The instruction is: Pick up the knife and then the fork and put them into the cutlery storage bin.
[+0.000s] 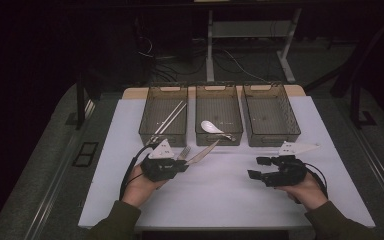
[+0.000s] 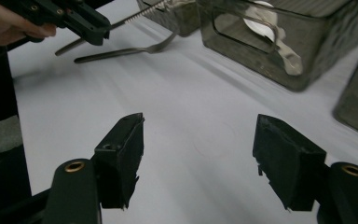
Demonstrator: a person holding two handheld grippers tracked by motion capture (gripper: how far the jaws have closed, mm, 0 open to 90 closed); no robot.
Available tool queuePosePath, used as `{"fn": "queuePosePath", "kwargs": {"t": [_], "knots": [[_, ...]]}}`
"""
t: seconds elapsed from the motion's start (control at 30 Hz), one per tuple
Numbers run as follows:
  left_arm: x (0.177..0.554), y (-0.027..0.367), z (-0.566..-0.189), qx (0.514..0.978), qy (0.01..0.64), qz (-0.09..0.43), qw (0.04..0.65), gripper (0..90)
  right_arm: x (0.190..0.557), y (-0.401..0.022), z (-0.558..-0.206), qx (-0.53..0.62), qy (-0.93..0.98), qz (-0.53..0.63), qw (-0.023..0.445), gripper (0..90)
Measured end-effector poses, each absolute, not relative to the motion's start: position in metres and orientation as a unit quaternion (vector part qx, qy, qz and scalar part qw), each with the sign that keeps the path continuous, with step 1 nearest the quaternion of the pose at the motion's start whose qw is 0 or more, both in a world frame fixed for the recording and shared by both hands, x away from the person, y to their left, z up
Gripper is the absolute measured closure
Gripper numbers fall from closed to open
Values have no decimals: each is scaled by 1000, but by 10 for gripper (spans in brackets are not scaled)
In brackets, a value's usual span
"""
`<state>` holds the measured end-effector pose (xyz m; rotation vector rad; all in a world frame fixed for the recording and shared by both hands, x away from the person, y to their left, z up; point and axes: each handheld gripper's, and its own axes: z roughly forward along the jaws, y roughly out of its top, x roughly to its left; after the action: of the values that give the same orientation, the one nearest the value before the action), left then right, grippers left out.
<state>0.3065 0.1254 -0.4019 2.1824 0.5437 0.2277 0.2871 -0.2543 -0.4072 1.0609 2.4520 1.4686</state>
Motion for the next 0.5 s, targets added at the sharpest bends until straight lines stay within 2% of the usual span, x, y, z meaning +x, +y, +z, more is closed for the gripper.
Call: {"fn": "queuePosePath", "kwargs": {"t": [0.5], "knots": [[302, 81, -389, 861, 191, 94, 462, 790, 309, -212, -391, 339, 789, 512, 13, 330]]}}
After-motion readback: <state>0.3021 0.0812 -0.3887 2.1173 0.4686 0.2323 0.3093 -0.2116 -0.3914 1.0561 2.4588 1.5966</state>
